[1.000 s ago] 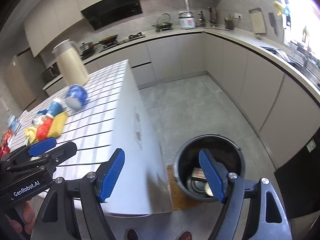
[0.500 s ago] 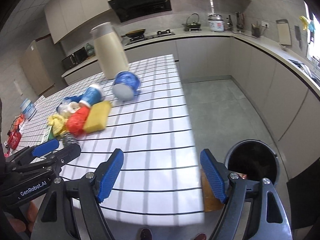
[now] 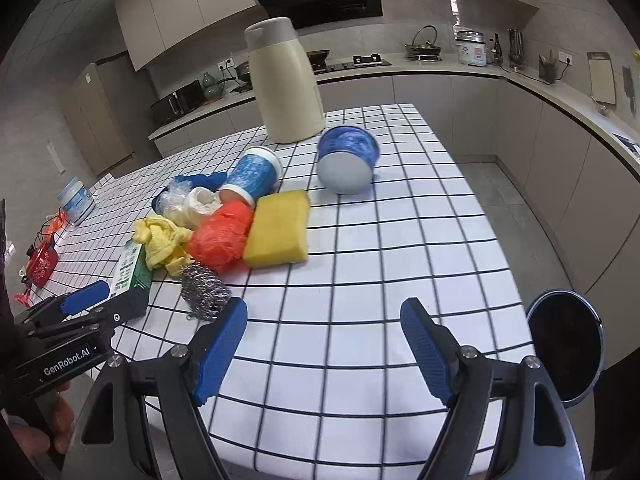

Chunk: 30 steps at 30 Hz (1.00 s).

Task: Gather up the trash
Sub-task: 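Move both tools back over the table toward the remaining items, then grasp the green-and-white carton with left tool while right tool grasps the steel wool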

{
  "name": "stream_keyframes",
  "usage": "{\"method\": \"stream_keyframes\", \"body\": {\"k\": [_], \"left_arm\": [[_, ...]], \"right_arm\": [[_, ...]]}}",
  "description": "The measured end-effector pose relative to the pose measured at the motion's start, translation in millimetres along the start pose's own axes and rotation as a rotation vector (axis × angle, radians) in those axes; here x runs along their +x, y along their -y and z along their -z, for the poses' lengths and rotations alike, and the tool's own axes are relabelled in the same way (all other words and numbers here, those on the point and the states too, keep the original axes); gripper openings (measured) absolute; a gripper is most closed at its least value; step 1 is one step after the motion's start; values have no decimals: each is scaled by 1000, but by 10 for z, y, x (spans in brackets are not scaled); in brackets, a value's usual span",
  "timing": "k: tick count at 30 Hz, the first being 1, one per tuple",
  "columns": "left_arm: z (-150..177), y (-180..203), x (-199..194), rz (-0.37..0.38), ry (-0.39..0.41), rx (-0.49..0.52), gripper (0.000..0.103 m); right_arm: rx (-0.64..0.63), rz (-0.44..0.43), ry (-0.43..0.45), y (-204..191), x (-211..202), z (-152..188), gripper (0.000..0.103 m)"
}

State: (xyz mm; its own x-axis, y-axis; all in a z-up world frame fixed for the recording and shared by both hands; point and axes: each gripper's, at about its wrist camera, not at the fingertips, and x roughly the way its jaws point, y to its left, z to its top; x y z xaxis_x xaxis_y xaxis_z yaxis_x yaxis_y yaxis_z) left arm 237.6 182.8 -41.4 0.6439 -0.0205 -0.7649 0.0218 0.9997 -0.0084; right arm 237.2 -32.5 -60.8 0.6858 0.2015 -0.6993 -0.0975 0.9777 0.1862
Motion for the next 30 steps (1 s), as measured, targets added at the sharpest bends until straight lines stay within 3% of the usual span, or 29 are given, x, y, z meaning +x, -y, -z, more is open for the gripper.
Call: {"method": "stream_keyframes", "body": {"k": [20,30], "left_arm": [[-86,-790,370,-37,-46,-71,72],[-121,-957,637,-15,-98,-98,72]], "right_arm": [[-60,-37,-49,-721,500,-46,81],[-86,-61,-91,-953,843,-63,81]]}}
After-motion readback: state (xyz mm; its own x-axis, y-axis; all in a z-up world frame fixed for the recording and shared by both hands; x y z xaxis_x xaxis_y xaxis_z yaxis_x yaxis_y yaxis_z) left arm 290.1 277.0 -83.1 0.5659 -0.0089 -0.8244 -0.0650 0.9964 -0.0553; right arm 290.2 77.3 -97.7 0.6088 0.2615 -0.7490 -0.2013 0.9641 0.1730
